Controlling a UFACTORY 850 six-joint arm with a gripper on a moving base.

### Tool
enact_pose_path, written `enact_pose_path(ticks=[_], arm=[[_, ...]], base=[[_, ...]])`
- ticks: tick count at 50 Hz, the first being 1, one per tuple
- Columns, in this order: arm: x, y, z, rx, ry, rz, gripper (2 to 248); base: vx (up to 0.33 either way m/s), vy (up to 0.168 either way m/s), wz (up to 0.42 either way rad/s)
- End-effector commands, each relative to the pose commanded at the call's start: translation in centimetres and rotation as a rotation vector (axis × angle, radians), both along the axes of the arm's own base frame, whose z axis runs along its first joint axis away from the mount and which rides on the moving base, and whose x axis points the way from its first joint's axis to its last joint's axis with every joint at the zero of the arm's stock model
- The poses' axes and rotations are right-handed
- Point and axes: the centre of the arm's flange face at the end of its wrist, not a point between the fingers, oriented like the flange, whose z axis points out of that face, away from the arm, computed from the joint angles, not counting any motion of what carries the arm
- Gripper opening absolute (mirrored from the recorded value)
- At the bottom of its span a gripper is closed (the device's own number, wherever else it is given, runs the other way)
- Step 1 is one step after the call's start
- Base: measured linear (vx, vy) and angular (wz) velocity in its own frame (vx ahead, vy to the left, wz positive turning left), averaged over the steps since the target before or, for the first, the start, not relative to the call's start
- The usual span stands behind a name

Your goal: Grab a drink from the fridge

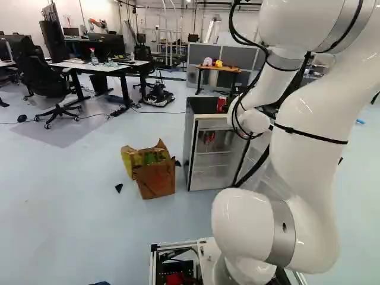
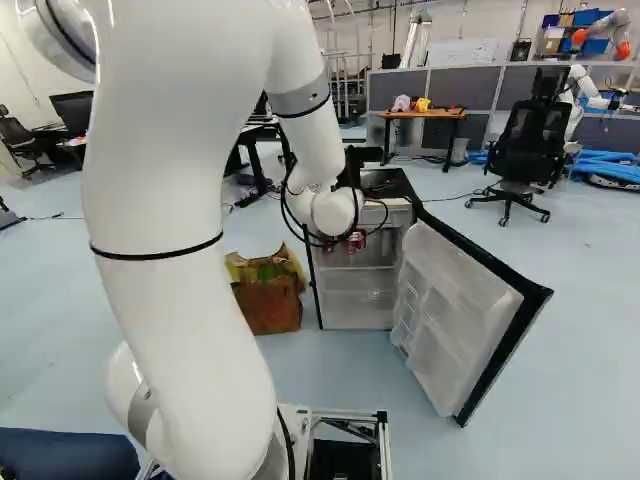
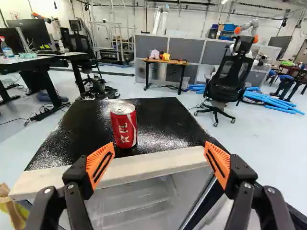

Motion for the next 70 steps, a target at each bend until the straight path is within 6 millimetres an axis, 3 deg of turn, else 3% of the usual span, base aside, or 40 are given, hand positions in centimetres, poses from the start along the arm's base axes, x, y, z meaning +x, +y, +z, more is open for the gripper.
enact_pose_path(ticks=[70], arm=[[-4.8, -10.3, 4.3, 0.073, 0.2, -0.274, 247]], base=[[0.0, 0.0, 0.0]])
